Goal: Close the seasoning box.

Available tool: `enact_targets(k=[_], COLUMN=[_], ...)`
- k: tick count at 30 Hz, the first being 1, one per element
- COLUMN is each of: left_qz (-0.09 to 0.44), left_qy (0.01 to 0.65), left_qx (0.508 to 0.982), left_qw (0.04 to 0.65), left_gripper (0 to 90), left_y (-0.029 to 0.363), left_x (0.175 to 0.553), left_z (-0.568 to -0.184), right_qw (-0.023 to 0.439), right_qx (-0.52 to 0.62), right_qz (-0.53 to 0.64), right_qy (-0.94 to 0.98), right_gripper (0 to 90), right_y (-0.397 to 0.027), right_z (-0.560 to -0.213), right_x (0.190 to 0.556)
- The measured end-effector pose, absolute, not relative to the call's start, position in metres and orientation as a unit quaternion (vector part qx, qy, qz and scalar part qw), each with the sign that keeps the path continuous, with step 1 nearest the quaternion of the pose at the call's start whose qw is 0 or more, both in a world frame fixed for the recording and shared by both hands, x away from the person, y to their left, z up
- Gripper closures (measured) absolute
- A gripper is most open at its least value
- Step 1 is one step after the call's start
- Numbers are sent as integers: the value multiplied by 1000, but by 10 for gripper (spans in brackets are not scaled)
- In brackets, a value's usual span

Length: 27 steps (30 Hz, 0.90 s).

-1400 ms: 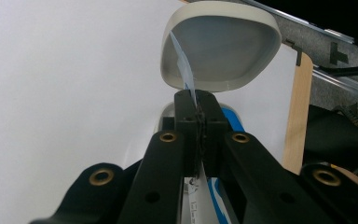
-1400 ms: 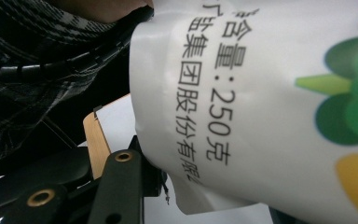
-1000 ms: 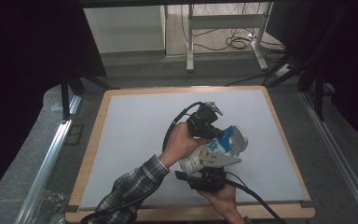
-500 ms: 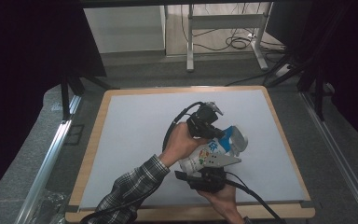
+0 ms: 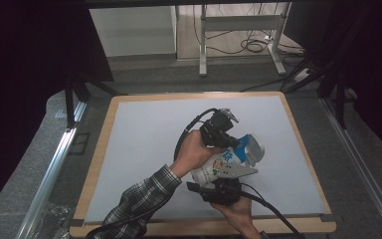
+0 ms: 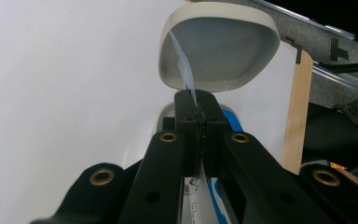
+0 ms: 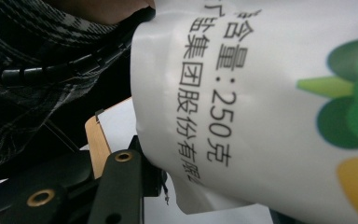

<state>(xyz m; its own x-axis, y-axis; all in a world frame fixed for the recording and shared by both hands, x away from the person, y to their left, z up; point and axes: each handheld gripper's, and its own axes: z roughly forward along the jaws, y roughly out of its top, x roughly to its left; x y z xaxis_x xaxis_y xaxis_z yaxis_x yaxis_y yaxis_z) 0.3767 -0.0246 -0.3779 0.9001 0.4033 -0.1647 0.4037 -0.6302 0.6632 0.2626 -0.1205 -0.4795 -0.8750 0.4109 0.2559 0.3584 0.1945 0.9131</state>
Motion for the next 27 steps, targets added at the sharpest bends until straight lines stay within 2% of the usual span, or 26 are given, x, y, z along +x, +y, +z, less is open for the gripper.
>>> enact_targets(k=[27], left_qz=[1], left_qy=[222], left_qx=[904], left_qw=[364], left_gripper=[892], left_y=[-27], left_x=[377], left_z=[-376], right_qw=[22], right_qx=[250], right_qz=[587], right_qy=[770], right_gripper=[595], right_y=[-121], right_z=[-478], right_x=[262])
